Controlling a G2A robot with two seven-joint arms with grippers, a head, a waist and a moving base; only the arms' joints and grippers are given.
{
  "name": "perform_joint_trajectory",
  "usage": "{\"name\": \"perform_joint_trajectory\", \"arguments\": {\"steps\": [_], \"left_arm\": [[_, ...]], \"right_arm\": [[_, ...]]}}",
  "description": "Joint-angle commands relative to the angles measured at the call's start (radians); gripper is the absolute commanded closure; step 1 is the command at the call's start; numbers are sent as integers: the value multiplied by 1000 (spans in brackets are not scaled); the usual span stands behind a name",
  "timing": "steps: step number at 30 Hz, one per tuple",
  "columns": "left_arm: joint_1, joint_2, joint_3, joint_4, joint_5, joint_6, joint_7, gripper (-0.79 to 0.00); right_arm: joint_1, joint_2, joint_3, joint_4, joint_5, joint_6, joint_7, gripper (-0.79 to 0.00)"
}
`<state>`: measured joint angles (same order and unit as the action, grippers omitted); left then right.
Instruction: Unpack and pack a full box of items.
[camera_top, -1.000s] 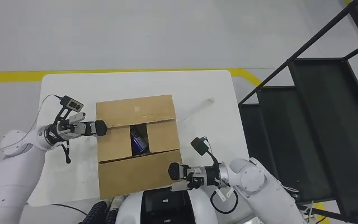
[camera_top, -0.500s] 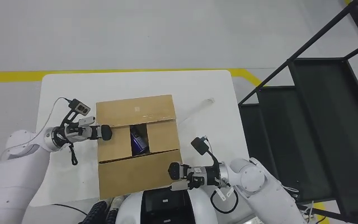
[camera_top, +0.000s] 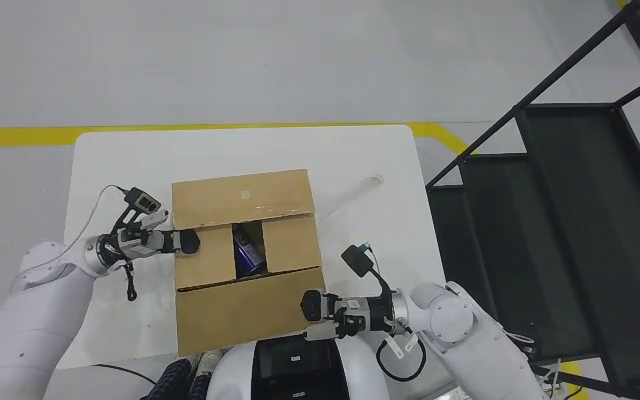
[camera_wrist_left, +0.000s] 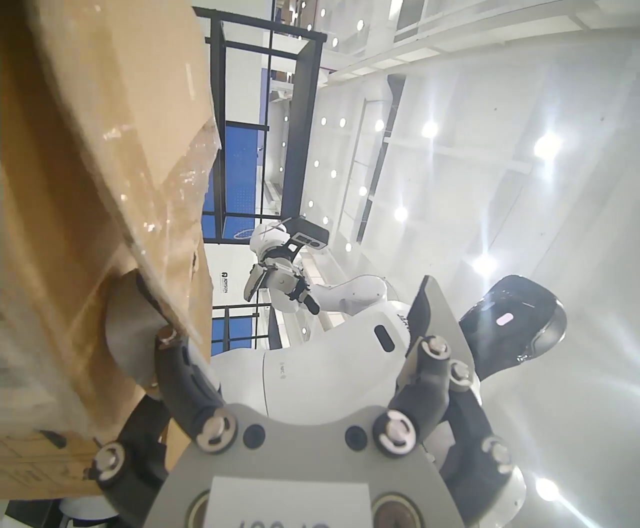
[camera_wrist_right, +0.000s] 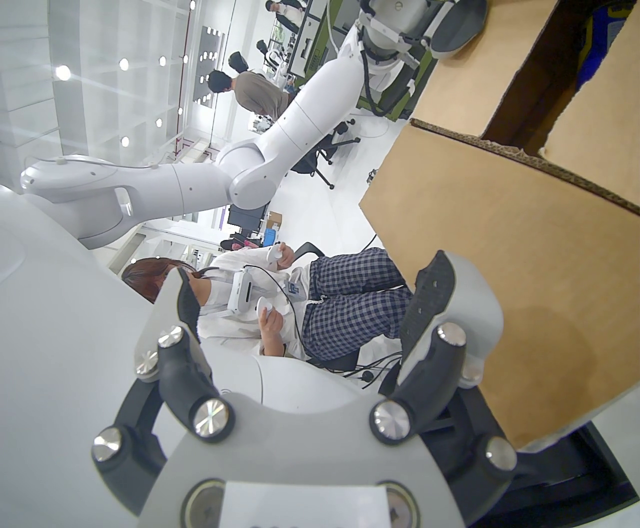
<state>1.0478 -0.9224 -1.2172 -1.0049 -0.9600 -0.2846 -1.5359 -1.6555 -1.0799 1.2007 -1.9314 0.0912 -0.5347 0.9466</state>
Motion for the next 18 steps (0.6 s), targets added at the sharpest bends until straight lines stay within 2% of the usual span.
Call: {"name": "perform_joint_trajectory", "arguments": {"steps": [1,10,14,18], "left_arm": [[-10,-3,-11,-1,-27,0,0,-785],[-66,-21,-22,-31,-120,29,3,-785],[-119,-39,3,-19,-137,57,76,-785],[-187,-63,34,1,-146,47,138,-785]], "right_arm": [[0,0,0,0,0,0,0,-785],[0,0,0,0,0,0,0,-785],[0,0,0,0,0,0,0,-785],[0,0,0,0,0,0,0,-785]]}}
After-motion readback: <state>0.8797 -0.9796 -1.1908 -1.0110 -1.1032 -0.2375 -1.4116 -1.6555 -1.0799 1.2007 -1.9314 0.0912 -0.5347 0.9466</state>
